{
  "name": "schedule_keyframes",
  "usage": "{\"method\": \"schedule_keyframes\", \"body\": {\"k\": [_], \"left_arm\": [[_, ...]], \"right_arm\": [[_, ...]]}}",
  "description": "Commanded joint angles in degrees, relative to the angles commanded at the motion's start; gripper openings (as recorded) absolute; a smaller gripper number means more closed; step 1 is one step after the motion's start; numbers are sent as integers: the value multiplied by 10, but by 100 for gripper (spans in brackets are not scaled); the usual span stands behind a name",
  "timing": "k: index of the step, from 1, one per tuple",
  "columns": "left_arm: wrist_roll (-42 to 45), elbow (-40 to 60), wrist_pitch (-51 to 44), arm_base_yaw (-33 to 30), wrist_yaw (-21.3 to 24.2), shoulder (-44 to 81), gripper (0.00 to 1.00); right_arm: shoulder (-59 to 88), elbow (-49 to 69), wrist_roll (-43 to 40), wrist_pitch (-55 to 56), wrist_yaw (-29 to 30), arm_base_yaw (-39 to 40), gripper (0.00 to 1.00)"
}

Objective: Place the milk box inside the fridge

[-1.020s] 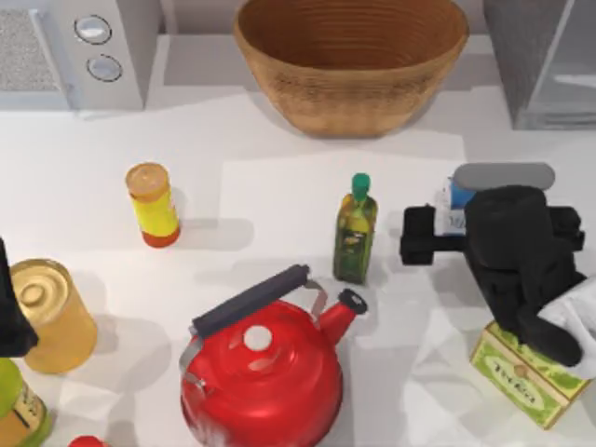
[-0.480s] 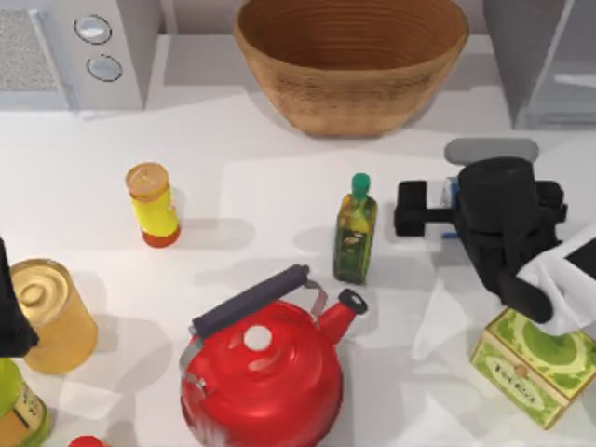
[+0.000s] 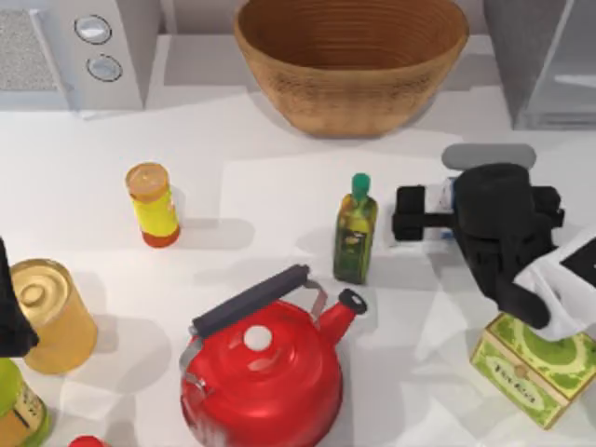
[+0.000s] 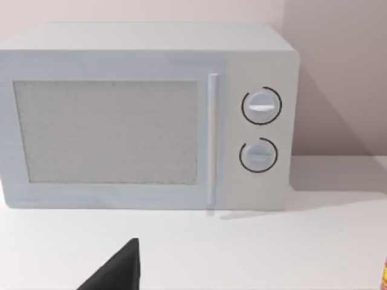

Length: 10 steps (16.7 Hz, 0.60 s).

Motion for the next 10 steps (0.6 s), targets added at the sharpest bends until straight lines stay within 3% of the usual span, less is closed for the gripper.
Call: {"method": "schedule_keyframes", "body": {"k": [10], "left_arm": [[0,0,0,0,0,0,100]], "right_arm": [[0,0,0,0,0,0,17]]}}
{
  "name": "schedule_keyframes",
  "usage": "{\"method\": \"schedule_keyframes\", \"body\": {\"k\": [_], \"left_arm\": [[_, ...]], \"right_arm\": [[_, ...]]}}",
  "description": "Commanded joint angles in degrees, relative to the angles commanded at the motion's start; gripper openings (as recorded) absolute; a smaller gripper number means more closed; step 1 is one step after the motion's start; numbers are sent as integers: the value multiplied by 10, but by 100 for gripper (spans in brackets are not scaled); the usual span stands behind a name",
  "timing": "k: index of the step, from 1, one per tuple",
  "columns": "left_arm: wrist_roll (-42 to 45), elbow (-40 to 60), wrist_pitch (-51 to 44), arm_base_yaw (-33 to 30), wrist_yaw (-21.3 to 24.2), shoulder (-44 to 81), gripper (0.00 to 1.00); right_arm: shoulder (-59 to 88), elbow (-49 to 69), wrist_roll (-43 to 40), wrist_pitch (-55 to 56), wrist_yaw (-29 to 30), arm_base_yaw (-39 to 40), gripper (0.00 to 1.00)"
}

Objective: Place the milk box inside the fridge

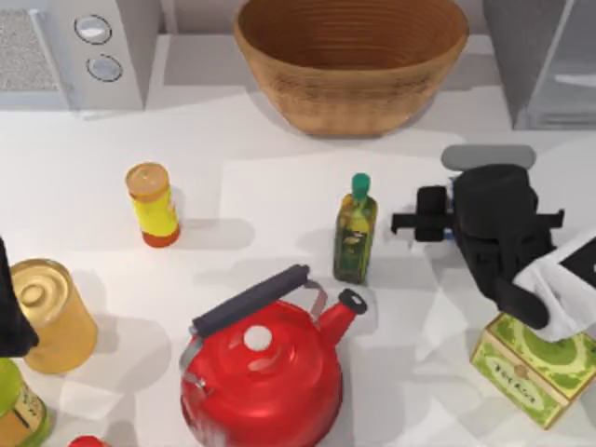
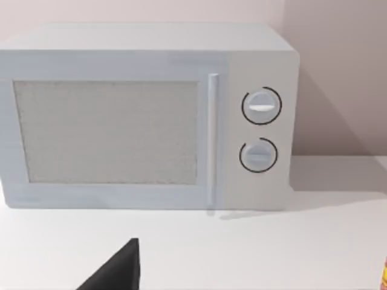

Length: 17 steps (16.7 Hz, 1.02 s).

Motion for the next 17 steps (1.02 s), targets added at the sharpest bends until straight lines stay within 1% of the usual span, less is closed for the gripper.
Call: {"method": "schedule_keyframes", "body": {"k": [2,3,13,15,17], "left_arm": [[0,0,0,0,0,0,100],[0,0,0,0,0,0,100],[0,0,0,0,0,0,100],[0,0,0,0,0,0,100],[0,0,0,0,0,0,100]], "right_arm": [[0,0,0,0,0,0,2],[0,0,0,0,0,0,0],[-7,4,-1,-7,0,-1,0],[-30,17,-3,-37,0,-2,0],[-69,39,-6,-92,1,-1,0]]}}
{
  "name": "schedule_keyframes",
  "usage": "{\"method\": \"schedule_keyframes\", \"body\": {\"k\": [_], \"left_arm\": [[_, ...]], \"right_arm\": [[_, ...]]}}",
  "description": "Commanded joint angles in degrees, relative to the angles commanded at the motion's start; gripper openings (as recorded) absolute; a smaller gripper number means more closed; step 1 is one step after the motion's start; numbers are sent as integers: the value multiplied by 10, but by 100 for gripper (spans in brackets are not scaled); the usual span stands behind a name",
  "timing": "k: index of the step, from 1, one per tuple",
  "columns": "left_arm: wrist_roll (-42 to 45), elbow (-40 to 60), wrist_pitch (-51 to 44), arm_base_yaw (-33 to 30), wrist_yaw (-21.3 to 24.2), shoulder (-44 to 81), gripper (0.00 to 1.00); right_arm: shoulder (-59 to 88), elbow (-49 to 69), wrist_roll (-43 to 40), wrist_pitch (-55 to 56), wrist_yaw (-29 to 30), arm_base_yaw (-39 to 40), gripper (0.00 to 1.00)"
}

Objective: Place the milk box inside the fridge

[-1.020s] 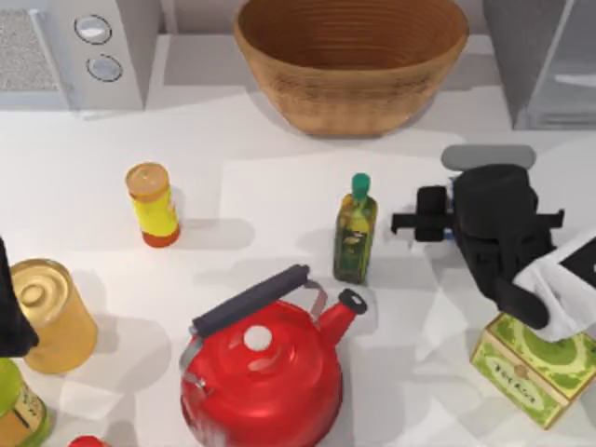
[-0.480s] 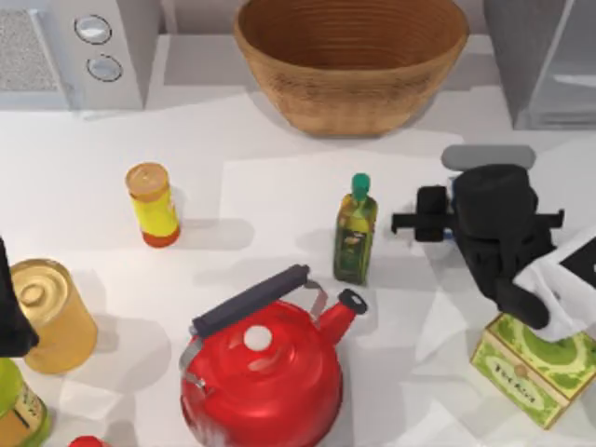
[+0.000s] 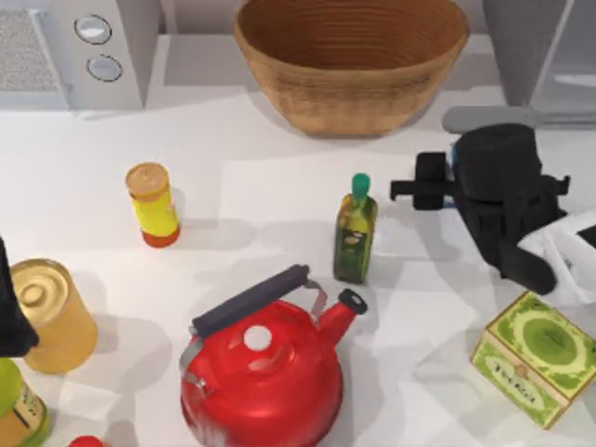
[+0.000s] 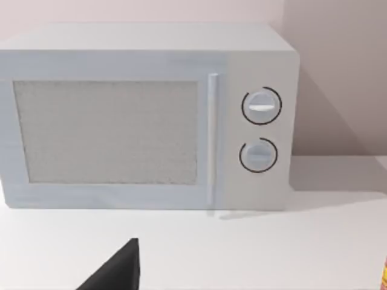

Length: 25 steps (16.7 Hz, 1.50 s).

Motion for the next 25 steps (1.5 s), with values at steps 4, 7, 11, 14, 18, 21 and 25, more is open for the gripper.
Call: {"method": "schedule_keyframes", "body": {"k": [4,7,11,14,18,21,25], "left_arm": [[0,0,0,0,0,0,100],[0,0,0,0,0,0,100],[0,0,0,0,0,0,100],[0,0,0,0,0,0,100],[0,0,0,0,0,0,100],[0,0,0,0,0,0,100],[0,0,0,0,0,0,100]], "right_arm": [[-96,48,-3,-158,4,0,0],[-154,73,0,-245,1,-1,0],[-179,84,5,-278,-5,-1,0],[-177,83,5,-276,-5,0,0],[-211,66,2,-277,-13,-9,0],[-286,23,-10,-280,-32,-32,0],[-436,-70,-38,-289,-73,-77,0]]}}
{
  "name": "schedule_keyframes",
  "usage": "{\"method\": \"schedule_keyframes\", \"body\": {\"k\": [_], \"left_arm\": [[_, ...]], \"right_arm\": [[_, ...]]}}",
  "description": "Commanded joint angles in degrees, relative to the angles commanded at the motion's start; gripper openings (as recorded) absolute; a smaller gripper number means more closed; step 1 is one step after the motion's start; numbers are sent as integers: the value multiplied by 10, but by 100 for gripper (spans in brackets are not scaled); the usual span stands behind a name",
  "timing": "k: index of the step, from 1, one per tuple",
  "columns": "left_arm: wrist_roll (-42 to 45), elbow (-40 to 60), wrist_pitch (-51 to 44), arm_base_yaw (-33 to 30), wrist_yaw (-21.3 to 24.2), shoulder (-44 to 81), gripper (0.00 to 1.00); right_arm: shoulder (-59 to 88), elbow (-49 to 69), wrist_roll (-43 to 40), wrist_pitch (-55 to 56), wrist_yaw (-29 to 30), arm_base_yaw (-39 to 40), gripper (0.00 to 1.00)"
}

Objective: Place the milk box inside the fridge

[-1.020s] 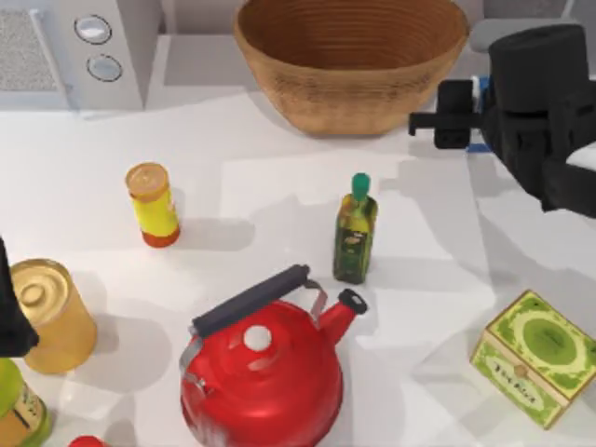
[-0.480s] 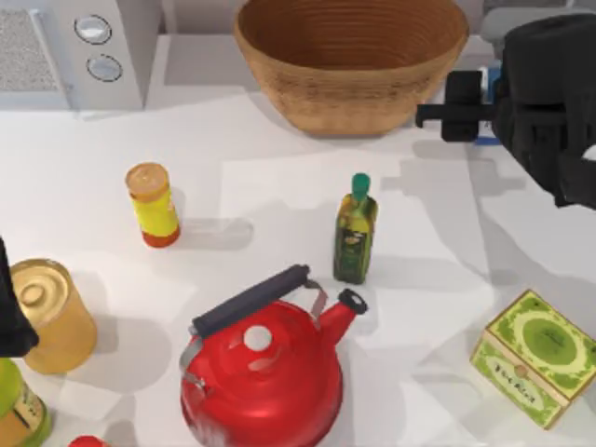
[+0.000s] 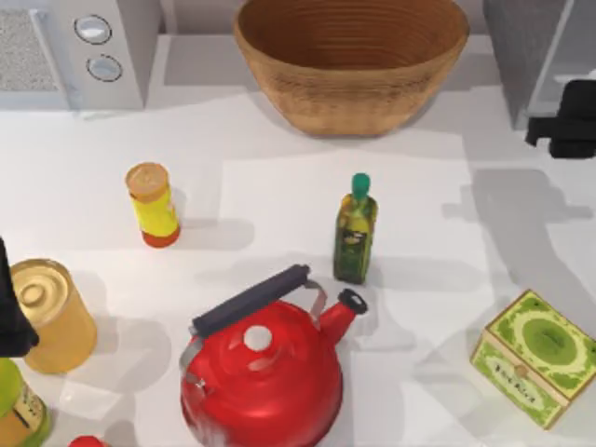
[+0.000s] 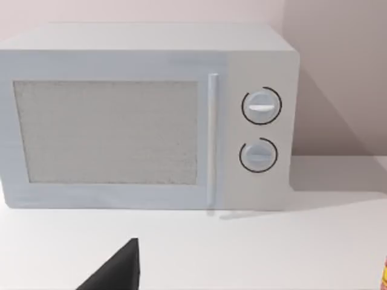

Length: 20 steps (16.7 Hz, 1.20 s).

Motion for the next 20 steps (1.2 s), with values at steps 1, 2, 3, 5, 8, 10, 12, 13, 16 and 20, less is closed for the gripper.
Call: {"method": "schedule_keyframes", "body": {"k": [1,2,3,5,8,10,12,13,16,20], "left_arm": [[0,0,0,0,0,0,100],[0,0,0,0,0,0,100],[0,0,0,0,0,0,100],[0,0,0,0,0,0,100],[0,0,0,0,0,0,100],[0,0,0,0,0,0,100],[0,0,0,0,0,0,100],[0,0,0,0,0,0,100],[0,0,0,0,0,0,100],[0,0,0,0,0,0,100]], "right_arm": [[-46,-27,-9,-3,-12,-13,0],[-95,-56,-18,-7,-24,-26,0],[-146,-85,-28,-11,-37,-39,0],[-253,-145,-46,-18,-64,-67,0],[-411,-235,-72,-28,-104,-110,0],[-505,-291,-86,-33,-129,-137,0],[-583,-339,-97,-38,-151,-162,0],[-614,-359,-101,-40,-160,-172,0],[-672,-400,-108,-45,-177,-192,0],[-681,-407,-109,-46,-180,-196,0]]}}
